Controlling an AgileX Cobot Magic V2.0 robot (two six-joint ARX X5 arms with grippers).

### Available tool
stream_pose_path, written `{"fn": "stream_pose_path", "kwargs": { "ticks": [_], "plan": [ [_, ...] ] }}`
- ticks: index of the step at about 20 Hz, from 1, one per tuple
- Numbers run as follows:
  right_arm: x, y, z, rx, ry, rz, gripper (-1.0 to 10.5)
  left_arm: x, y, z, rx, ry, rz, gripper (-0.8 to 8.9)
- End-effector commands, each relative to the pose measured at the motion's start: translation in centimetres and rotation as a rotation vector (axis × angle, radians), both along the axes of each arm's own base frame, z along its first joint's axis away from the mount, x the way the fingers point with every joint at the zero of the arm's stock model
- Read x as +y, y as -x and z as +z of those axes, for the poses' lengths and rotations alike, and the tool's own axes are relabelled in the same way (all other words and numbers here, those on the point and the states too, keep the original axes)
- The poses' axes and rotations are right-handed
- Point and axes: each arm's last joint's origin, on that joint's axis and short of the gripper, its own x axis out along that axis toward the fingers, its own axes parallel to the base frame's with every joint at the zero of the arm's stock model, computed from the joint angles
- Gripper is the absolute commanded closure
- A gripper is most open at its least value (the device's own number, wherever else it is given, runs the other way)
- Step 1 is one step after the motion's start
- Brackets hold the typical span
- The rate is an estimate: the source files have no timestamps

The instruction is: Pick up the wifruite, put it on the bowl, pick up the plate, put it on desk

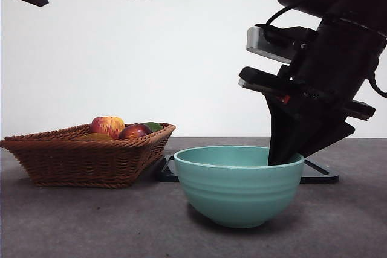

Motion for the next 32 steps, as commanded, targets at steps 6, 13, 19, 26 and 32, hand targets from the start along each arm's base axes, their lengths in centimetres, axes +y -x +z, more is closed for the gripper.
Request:
{"fn": "stream_pose_path", "kwargs": {
  "ticks": [6,13,19,26,32],
  "plan": [
    [0.3,0.0,-0.2,0.014,-0.001,-0.005,6.7,-0.1,-0.1,0.3,-0.016,0.005,-0.016,5.03],
    [-0.6,1.0,3.6,-0.095,-0.053,-0.023,6.6,-0.1,-0.1,0.3,-0.016,0.005,-0.016,5.03],
    [-3.2,4.8,8.8,-0.145,-0.148,0.029,6.6,-0.1,-0.1,0.3,-0.013,0.006,-0.014,5.03],
    [-6.5,10.0,11.4,-0.105,-0.290,0.148,6.6,-0.1,-0.1,0.3,-0.013,0.006,-0.014,5.03],
    [-7.3,11.0,11.7,-0.122,-0.299,0.147,6.7,-0.1,-0.1,0.3,-0.012,0.006,-0.014,5.08]
  ]
}}
